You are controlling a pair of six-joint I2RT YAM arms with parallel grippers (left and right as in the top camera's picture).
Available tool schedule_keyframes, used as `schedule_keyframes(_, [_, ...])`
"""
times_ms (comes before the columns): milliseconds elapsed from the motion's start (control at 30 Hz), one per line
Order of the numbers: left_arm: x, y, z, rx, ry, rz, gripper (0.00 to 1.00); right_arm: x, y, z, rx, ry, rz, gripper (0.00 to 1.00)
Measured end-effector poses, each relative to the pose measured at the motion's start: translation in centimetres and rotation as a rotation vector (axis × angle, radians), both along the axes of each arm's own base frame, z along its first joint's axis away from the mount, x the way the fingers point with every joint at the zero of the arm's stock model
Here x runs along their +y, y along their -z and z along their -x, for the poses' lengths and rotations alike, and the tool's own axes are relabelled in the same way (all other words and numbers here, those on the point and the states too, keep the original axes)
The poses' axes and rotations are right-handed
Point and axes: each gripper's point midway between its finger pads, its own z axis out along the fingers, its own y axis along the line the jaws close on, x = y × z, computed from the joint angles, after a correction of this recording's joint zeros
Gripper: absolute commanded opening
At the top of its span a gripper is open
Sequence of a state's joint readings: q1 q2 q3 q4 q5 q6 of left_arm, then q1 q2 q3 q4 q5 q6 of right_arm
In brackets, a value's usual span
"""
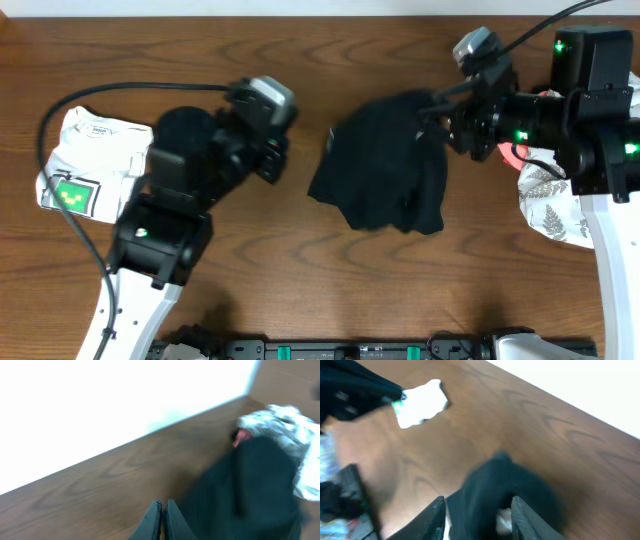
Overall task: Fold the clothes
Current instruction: 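Release the black shirt with both grippers onto the table center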
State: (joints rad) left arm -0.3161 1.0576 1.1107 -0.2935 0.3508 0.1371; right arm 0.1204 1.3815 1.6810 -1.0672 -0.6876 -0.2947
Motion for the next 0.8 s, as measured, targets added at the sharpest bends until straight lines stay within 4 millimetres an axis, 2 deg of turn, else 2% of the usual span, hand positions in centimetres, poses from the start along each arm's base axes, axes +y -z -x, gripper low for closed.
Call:
schedule_keyframes(133, [2.0,0.7,-0.4,0.045,-0.064,0.011,0.06,-0.8,0.1,-0.5,0.012,0.069,0.019,0.04])
schedule_keyframes(300, [1.7,2.0,0.4,0.117,-0.036,0.015,0.06,-1.1,0.2,-0.7,0.019,0.097,0.03,0.05])
schedule_keyframes(333, [1.7,2.4,0.6,0.136,-0.034,0.011,0.17,-1.2,0.3,-0.7,0.022,0.101,0.032,0.05])
schedule_keyframes(433, [1.6,3.6,1.1,0.192,-0.027,0.001,0.98,-1.3,0.6,-0.5,0.036,0.105,0.037,0.06])
schedule_keyframes(500, [1.7,4.4,1.5,0.229,-0.023,-0.006,0.98,-1.4,0.8,-0.3,0.051,0.109,0.041,0.08])
schedule_keyframes(567, [1.7,4.8,1.8,0.25,-0.022,-0.01,0.98,-1.5,1.1,-0.1,0.07,0.117,0.046,0.18])
schedule_keyframes(667, [1.7,4.8,1.8,0.248,-0.019,-0.014,1.0,-2.1,1.7,0.0,0.092,0.147,0.074,0.26])
schedule_keyframes(733, [1.6,4.5,1.5,0.231,-0.016,-0.01,0.95,-3.0,2.3,-0.2,0.112,0.203,0.11,0.29])
schedule_keyframes(800, [1.4,4.4,1.0,0.221,-0.017,-0.003,0.85,-4.1,2.9,-0.4,0.135,0.266,0.149,0.33])
